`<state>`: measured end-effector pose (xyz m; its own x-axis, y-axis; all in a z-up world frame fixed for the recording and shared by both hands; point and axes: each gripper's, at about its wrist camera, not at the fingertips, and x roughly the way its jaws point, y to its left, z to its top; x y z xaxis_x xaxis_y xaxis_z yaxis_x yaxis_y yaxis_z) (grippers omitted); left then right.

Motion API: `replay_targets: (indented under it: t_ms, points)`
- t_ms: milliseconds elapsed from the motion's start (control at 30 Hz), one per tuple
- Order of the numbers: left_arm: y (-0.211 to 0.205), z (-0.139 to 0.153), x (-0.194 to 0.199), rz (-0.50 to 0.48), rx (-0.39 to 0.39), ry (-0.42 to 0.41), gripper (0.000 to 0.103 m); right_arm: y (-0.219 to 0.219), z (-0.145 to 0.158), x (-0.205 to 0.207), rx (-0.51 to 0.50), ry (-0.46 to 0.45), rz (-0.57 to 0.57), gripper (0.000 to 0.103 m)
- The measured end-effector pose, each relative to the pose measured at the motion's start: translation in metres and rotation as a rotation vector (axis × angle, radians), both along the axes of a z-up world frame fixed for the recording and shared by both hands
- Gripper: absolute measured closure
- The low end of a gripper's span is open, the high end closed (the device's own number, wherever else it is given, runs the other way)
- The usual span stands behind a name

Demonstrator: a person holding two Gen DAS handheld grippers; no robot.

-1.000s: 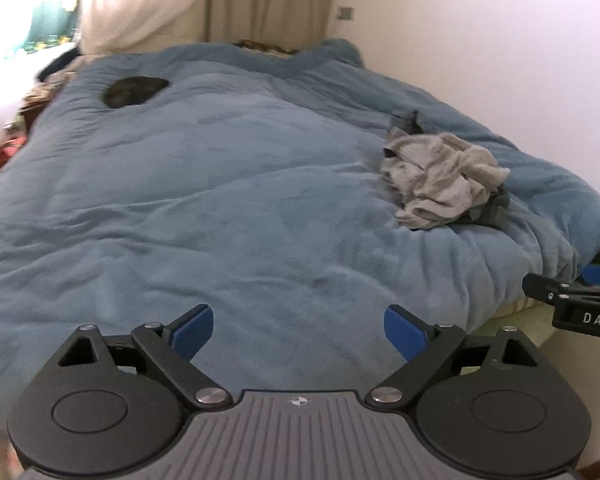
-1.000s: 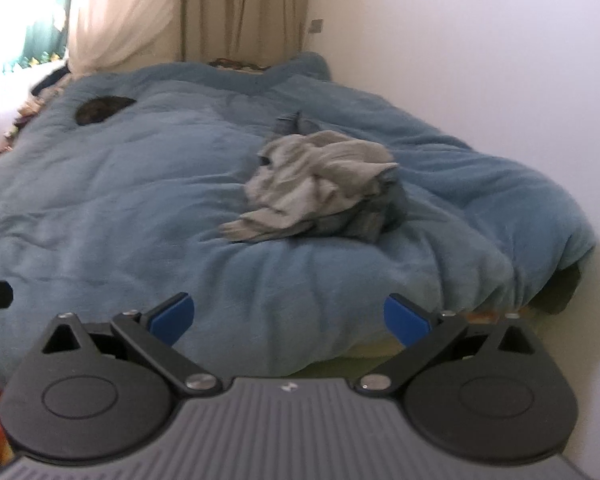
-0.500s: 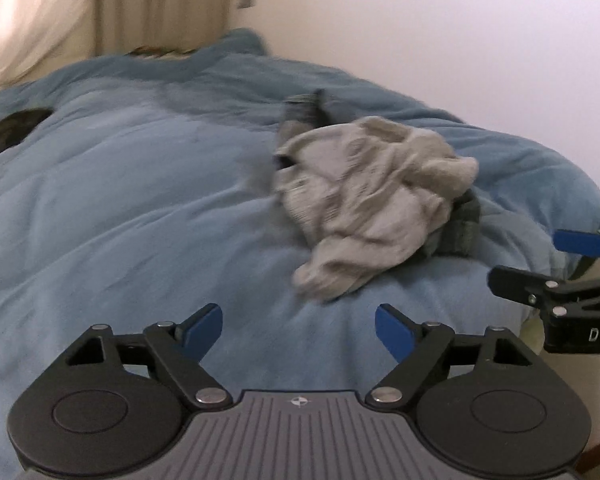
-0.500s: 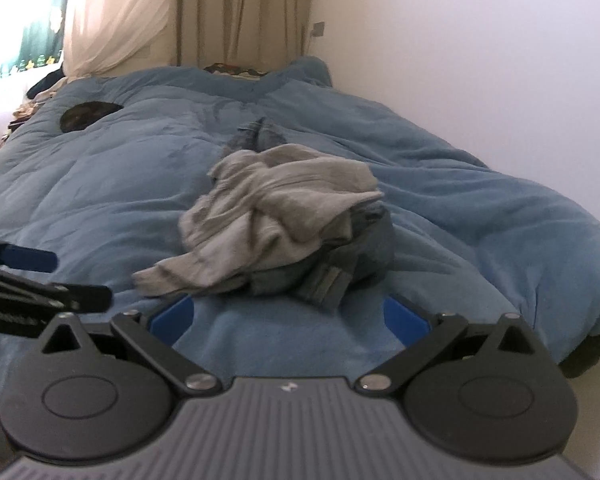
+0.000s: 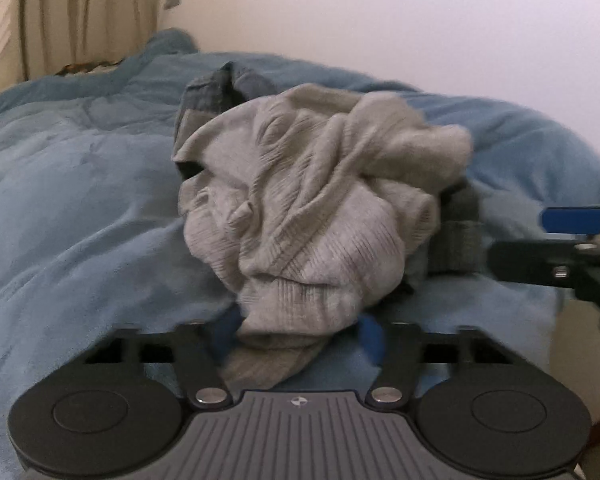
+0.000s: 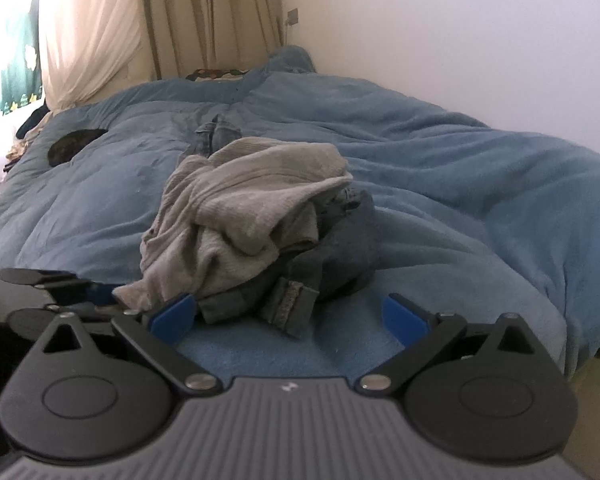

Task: Fold clothes
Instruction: 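Approach the grey sweater on the jeans and grasp it with the left gripper, then lift the grey sweater with the left gripper while the right gripper grasps another edge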

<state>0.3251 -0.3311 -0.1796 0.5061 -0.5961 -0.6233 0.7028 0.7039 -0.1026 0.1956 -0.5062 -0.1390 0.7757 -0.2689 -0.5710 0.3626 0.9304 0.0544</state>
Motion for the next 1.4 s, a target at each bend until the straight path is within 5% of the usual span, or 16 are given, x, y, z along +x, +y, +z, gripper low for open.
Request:
replay_targets:
  t_ms: [100, 233, 533, 800, 1167, 1333, 1400]
  points:
    - [0.018, 0.008, 0.006, 0.053, -0.081, 0.042, 0.082, 0.004, 0.0, 0.001, -0.004, 0.001, 0.004, 0.004]
    - [0.047, 0.023, -0.001, 0.167, -0.076, -0.022, 0.084, 0.015, 0.0, 0.001, -0.01, 0.008, 0.017, 0.004]
    - [0.154, 0.052, -0.022, 0.354, -0.159, 0.034, 0.086, 0.072, 0.014, -0.001, -0.018, -0.006, 0.101, 0.004]
    - [0.257, 0.065, -0.078, 0.475, -0.127, -0.026, 0.086, 0.158, 0.026, 0.005, -0.007, -0.022, 0.223, 0.004]
    - [0.407, 0.052, -0.134, 0.745, -0.126, 0.047, 0.086, 0.307, 0.001, 0.008, 0.097, 0.086, 0.497, 0.004]
    - [0.432, 0.029, -0.138, 0.772, -0.124, 0.17, 0.082, 0.358, -0.01, 0.01, 0.075, 0.144, 0.59, 0.004]
    - [0.433, 0.028, -0.142, 0.773, -0.11, 0.161, 0.08, 0.37, -0.012, 0.011, 0.078, 0.149, 0.604, 0.004]
